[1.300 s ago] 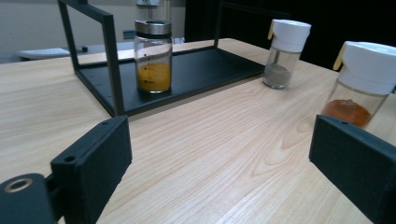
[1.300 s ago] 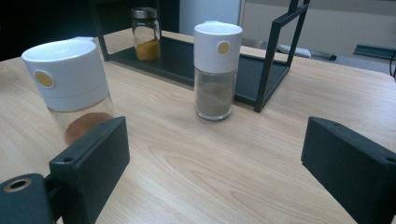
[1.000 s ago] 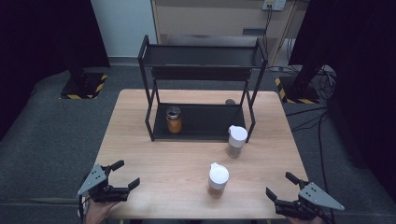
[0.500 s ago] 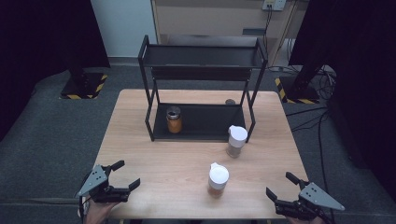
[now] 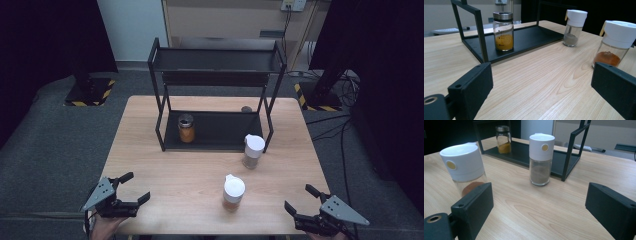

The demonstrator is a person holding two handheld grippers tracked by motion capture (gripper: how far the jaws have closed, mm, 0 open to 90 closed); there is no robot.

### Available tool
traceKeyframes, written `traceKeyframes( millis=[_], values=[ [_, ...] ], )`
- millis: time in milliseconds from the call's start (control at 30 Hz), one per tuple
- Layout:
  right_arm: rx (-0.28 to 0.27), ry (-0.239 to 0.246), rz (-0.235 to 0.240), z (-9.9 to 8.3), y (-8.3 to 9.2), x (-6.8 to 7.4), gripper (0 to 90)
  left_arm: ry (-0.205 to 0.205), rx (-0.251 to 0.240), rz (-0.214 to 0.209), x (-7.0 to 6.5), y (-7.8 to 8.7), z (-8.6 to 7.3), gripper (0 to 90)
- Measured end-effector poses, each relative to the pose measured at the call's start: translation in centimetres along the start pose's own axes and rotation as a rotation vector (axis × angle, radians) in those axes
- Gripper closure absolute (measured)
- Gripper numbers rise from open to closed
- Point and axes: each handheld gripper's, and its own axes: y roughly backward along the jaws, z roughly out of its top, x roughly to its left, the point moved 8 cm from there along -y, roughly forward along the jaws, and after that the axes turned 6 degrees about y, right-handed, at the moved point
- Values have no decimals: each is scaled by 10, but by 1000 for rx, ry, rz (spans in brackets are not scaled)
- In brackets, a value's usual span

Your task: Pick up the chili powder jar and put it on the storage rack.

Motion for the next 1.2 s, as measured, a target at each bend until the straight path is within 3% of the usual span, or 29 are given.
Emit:
traceKeyframes(
  millis=[133,467,900,1200],
  values=[
    [2,5,4,4,-1,2,81,4,1,-5,1,-1,-1,32],
    [-9,5,73,25,-8,14,83,4,14,-13,1,-2,-1,32],
    [-13,47,190,63,-41,37,83,3,13,-17,2,-3,-1,34],
    [6,62,244,77,-65,53,84,7,10,-21,2,-2,-1,33]
  ],
)
